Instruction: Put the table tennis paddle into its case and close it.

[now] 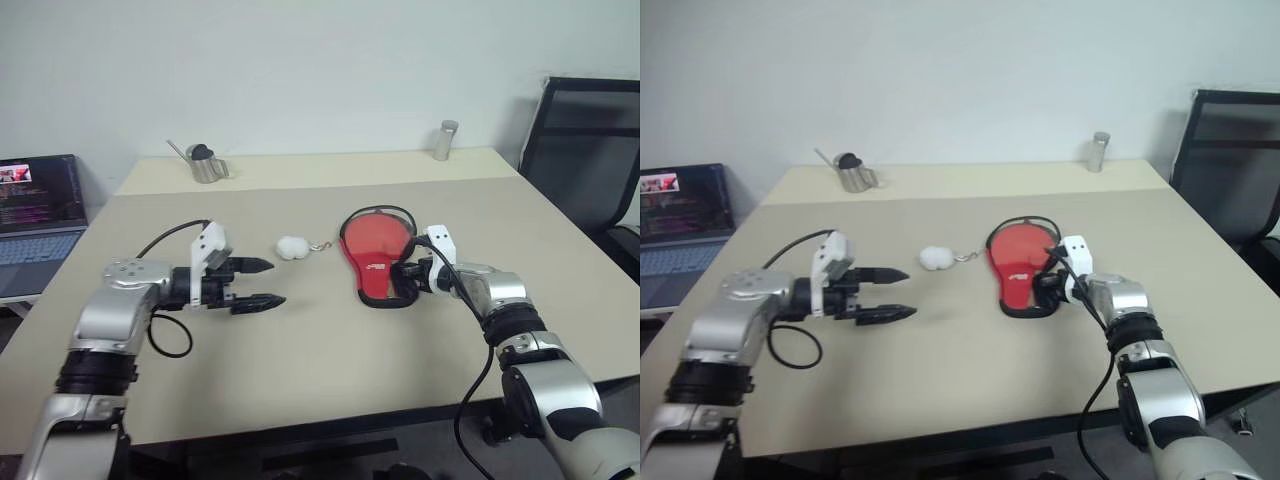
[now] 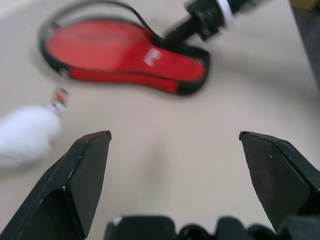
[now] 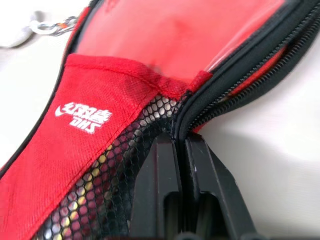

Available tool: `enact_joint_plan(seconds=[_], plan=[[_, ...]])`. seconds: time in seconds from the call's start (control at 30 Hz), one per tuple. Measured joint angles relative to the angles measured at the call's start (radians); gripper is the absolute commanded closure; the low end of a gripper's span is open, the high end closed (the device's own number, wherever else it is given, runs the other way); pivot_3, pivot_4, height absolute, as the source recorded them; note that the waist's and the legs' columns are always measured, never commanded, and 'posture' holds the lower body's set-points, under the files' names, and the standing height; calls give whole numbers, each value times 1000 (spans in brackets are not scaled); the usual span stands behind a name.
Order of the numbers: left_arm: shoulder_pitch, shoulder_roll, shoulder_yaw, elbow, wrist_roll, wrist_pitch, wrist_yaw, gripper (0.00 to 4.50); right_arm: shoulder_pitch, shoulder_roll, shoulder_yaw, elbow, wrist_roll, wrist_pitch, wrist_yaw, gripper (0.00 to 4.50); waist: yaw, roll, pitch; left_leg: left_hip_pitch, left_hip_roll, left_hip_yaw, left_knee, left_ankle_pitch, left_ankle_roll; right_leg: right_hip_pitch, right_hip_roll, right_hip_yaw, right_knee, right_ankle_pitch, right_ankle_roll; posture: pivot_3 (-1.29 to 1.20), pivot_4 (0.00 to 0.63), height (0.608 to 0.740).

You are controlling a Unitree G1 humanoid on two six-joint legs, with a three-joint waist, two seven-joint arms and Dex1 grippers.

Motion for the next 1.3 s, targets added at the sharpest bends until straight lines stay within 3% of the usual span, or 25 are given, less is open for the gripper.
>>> enact_joint_plan(seconds=[0.23, 0.47, 0.93, 1.3], plan=[[75, 43, 7, -87, -41, 31, -15, 0, 84, 110, 50, -243, 21, 144, -1, 4484, 2, 0, 0, 0, 0, 0, 0, 0, 0, 0, 0, 0, 0, -2, 3, 0, 150, 740], [164, 69, 8, -200, -98, 82, -14, 0, 190, 126, 58, -453, 37, 257, -44, 4484, 15, 0, 0, -1, -1, -1, 0, -1, -1, 0, -1, 1, -2, -2, 3, 0, 150, 740], [217, 122, 29, -255, -146, 102, -20, 0, 500, 193, -89, -1123, 169, 794, -278, 4484, 24, 1, 0, -3, 0, -4, 0, -1, -2, 0, -1, -1, -4, -3, 3, 0, 150, 740], [244, 162, 29, -278, -164, 101, -57, 0, 571, 243, -53, -1257, 213, 894, -304, 4484, 21, 1, 0, -6, 0, -4, -1, -2, -3, -4, -1, -1, -6, -4, 2, 0, 150, 740]])
